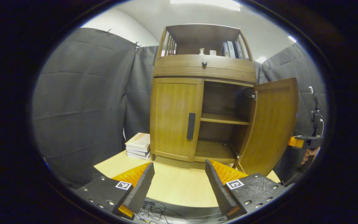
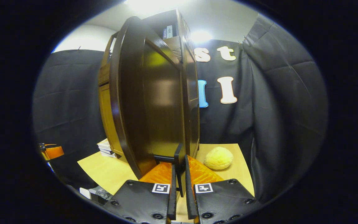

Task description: Open the right door of the double-door shoe cabinet with the right hand, and open the left door with the left hand.

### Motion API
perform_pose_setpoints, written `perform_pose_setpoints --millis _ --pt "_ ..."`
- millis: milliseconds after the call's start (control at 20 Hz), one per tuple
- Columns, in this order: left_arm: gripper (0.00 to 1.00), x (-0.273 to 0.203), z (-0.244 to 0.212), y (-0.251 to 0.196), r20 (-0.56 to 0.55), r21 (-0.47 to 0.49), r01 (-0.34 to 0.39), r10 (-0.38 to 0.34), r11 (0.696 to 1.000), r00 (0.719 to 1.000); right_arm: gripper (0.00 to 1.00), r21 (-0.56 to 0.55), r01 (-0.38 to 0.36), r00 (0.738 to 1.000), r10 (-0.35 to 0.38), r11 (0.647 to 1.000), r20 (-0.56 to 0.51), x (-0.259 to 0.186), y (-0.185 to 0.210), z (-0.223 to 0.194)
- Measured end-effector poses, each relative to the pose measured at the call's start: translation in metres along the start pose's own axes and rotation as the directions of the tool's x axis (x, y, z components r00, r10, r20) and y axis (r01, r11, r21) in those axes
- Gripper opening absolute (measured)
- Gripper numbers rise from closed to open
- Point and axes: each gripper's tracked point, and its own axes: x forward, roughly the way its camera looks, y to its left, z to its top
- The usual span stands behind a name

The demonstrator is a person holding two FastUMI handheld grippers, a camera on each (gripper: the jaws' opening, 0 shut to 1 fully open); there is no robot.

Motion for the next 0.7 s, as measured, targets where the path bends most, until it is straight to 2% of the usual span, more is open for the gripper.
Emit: perform_pose_setpoints --millis 400,700 --pt "0.94 0.011 0.002 -0.004 -0.013 -0.009 0.05 -0.05 0.999 0.999 0.15 -0.002 0.055 0.998 -0.055 0.999 -0.03 -0.018 -0.005 -0.008" --pt "0.94 0.029 0.006 -0.001 -0.024 -0.005 0.137 -0.137 0.991 0.99 0.17 -0.009 0.177 0.981 -0.177 0.984 -0.081 -0.048 -0.006 -0.018"
